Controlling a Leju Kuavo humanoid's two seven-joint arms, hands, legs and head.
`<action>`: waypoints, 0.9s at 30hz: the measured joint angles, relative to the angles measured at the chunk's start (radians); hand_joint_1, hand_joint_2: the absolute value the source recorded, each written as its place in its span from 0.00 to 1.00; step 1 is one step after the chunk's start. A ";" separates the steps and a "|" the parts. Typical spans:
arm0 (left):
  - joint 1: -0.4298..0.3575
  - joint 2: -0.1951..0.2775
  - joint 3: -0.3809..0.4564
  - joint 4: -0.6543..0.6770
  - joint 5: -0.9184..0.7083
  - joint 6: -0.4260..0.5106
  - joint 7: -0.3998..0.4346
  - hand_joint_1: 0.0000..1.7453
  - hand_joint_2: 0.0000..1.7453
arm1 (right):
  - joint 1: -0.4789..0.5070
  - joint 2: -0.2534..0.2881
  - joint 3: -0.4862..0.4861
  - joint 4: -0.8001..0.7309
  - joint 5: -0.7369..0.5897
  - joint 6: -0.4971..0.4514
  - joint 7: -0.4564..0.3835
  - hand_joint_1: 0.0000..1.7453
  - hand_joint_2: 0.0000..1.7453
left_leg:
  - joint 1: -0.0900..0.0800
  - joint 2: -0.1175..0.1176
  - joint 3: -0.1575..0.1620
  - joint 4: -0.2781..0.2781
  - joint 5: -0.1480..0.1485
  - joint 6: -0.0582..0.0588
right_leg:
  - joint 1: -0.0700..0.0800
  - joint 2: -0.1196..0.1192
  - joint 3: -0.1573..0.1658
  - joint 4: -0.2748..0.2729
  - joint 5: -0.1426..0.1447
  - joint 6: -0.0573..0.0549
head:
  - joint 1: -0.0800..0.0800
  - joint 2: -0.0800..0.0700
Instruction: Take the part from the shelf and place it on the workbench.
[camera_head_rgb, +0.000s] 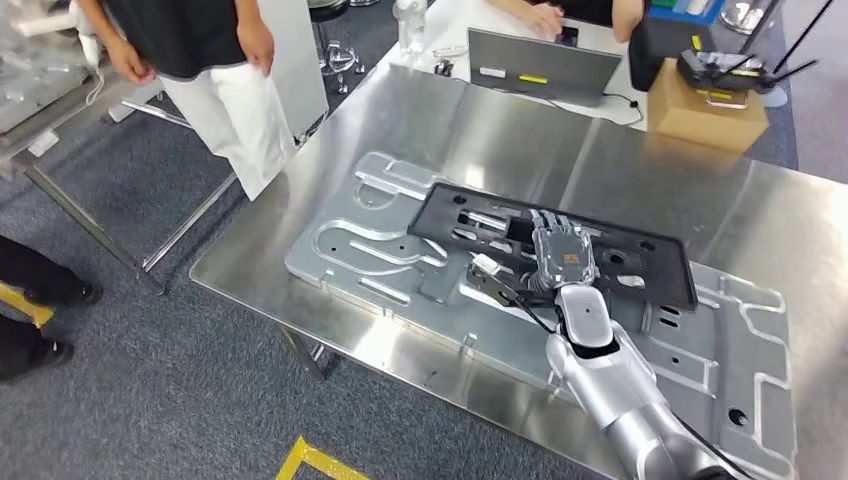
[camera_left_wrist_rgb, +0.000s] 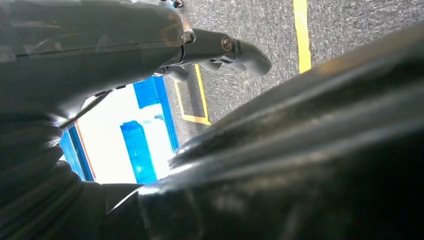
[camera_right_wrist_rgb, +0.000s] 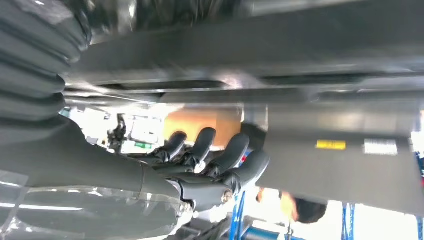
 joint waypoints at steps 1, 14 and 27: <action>0.000 0.000 -0.001 0.000 0.000 -0.002 -0.001 0.00 0.00 | -0.001 0.008 0.003 0.012 0.001 -0.001 -0.003 0.00 0.00 | 0.000 -0.001 0.002 -0.001 0.008 0.008 | 0.002 0.000 -0.001 0.000 -0.001 -0.008 | 0.001 0.000; 0.001 0.001 -0.015 0.000 0.020 -0.013 -0.015 0.00 0.00 | -0.026 0.109 0.115 -0.004 0.038 0.051 -0.007 0.00 0.00 | -0.006 -0.002 0.011 -0.005 0.006 0.023 | 0.002 -0.001 0.014 -0.013 0.002 -0.030 | 0.001 0.000; 0.005 0.009 -0.016 0.000 0.091 -0.026 -0.025 0.00 0.00 | -0.170 0.255 0.287 -0.241 0.014 0.124 0.018 0.00 0.00 | -0.006 0.003 0.012 -0.004 0.006 0.026 | 0.001 0.000 0.010 -0.011 0.003 -0.003 | 0.001 0.000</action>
